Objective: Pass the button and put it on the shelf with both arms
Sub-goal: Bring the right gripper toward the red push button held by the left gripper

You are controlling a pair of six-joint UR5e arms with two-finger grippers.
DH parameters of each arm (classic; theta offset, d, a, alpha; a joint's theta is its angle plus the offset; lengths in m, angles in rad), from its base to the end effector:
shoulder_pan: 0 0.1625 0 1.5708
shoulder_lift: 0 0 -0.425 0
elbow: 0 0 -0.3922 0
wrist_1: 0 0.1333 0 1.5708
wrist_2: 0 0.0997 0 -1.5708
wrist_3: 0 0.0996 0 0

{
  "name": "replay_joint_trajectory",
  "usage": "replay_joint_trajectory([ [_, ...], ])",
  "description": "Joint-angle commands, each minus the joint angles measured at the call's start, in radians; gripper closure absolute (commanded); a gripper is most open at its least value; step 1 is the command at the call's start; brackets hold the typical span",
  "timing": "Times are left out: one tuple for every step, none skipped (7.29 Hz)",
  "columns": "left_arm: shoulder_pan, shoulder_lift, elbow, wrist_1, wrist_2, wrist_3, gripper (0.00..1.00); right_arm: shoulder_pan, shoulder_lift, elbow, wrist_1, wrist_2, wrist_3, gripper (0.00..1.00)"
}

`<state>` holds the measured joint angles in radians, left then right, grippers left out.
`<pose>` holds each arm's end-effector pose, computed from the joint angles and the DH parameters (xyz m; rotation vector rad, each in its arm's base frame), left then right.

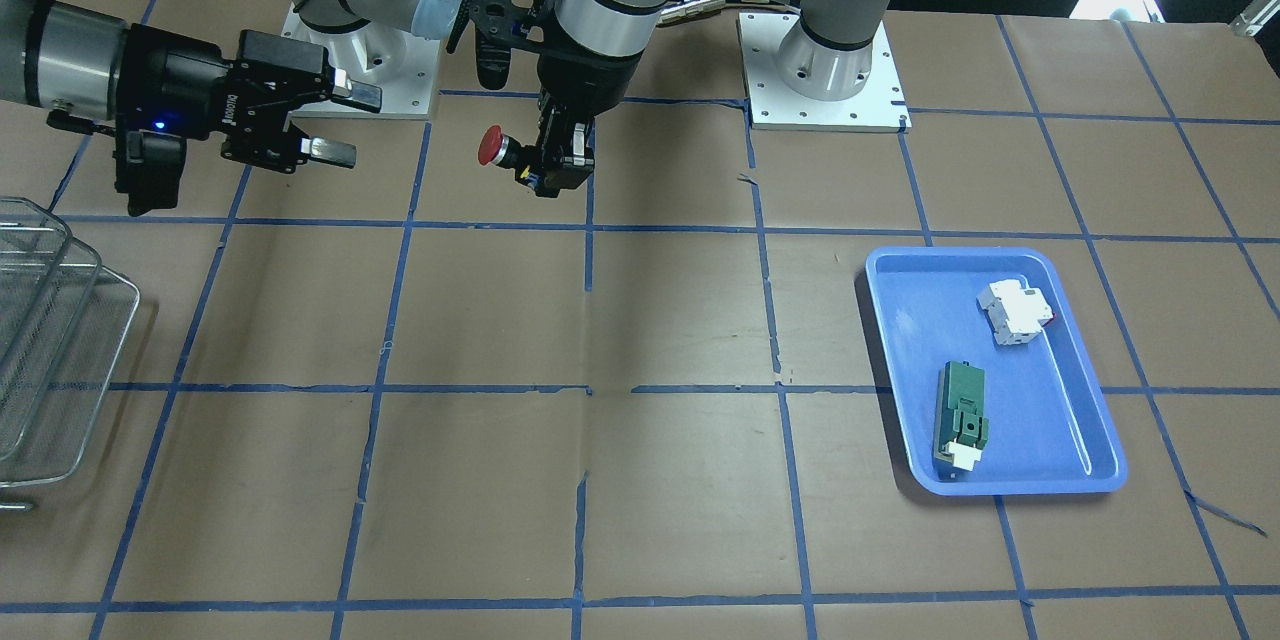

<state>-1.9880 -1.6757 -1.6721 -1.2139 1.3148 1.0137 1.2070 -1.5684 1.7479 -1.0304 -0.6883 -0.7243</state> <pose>-0.3643 -0.4308 0.4246 -1.9395 -2.1884 0.3216 0.0470 -0.4675 0.4042 -0.0090 2.0725 0.1582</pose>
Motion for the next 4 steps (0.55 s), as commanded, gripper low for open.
replay_joint_trajectory([
  [0.000, 0.007, -0.005, 0.002, -0.002, -0.001, 1.00, 0.073, -0.012, 0.054, -0.091, 0.026, 0.009, 0.00],
  [0.000, 0.010, -0.008, 0.002, -0.002, -0.001, 1.00, 0.106, -0.010, 0.055, -0.106, 0.027, 0.034, 0.00],
  [0.000, 0.008, -0.009, 0.002, 0.000, -0.001, 1.00, 0.118, -0.010, 0.056, -0.124, 0.027, 0.060, 0.00],
  [0.000, 0.008, -0.009, 0.002, 0.000, -0.001, 1.00, 0.150, -0.010, 0.056, -0.126, 0.032, 0.084, 0.00],
])
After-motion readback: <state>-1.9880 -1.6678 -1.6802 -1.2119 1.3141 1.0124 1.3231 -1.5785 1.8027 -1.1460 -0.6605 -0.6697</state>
